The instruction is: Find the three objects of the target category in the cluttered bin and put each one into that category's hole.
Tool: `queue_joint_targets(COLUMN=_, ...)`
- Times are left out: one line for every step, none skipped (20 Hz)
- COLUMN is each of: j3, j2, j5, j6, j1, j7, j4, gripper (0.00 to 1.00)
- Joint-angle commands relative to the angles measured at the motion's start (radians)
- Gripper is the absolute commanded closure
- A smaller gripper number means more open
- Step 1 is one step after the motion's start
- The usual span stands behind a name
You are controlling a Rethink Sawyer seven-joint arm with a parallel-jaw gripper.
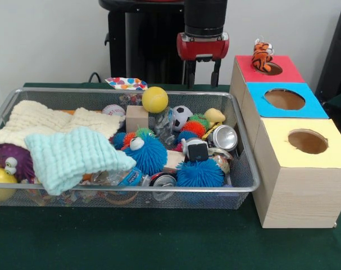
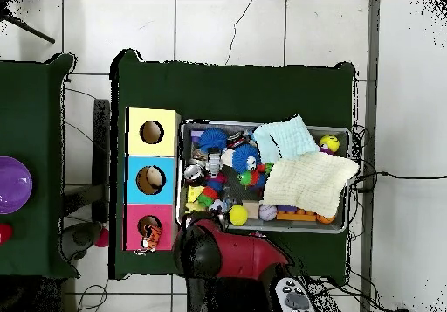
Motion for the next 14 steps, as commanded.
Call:
queue_joint_targets(j3=0.001, j2=0.061, j5=-0.038, j6=-0.148, j1=-0.006, j7=0.159, j4=-0.102, gripper=0.0)
queue_joint_targets(j3=-0.001, j2=0.064, j5=-0.037, j6=-0.148, j1=-0.005, j7=0.155, j4=-0.103, gripper=0.0)
queue_joint_targets(j3=0.001, j2=0.063, j5=-0.034, j6=-0.147, j1=-0.005, j7=0.153, j4=-0.102, gripper=0.0)
queue_joint_targets(j3=0.004, j2=0.059, j5=-0.03, j6=-0.141, j1=-0.007, j7=0.15, j4=-0.098, gripper=0.0)
queue_joint_targets(j3=0.007, j2=0.055, j5=-0.026, j6=-0.135, j1=-0.008, j7=0.148, j4=-0.095, gripper=0.0)
queue_joint_targets(j3=0.004, j2=0.052, j5=-0.025, j6=-0.129, j1=-0.006, j7=0.142, j4=-0.096, gripper=0.0)
queue_joint_targets(j3=0.001, j2=0.05, j5=-0.025, j6=-0.123, j1=-0.004, j7=0.136, j4=-0.097, gripper=0.0)
queue_joint_targets(j3=0.001, j2=0.048, j5=-0.022, j6=-0.12, j1=-0.004, j7=0.137, j4=-0.096, gripper=0.0)
queue_joint_targets(j3=0.0, j2=0.046, j5=-0.019, j6=-0.117, j1=-0.003, j7=0.137, j4=-0.096, gripper=0.0)
queue_joint_targets(j3=0.001, j2=0.046, j5=-0.018, j6=-0.115, j1=-0.004, j7=0.138, j4=-0.095, gripper=0.0)
queue_joint_targets(j3=0.002, j2=0.045, j5=-0.018, j6=-0.114, j1=-0.005, j7=0.138, j4=-0.094, gripper=0.0)
queue_joint_targets(j3=0.003, j2=0.047, j5=-0.015, j6=-0.118, j1=-0.007, j7=0.143, j4=-0.092, gripper=0.0)
queue_joint_targets(j3=0.003, j2=0.047, j5=-0.015, j6=-0.118, j1=-0.007, j7=0.144, j4=-0.091, gripper=0.0)
queue_joint_targets(j3=0.003, j2=0.047, j5=-0.014, j6=-0.118, j1=-0.008, j7=0.146, j4=-0.09, gripper=0.0)
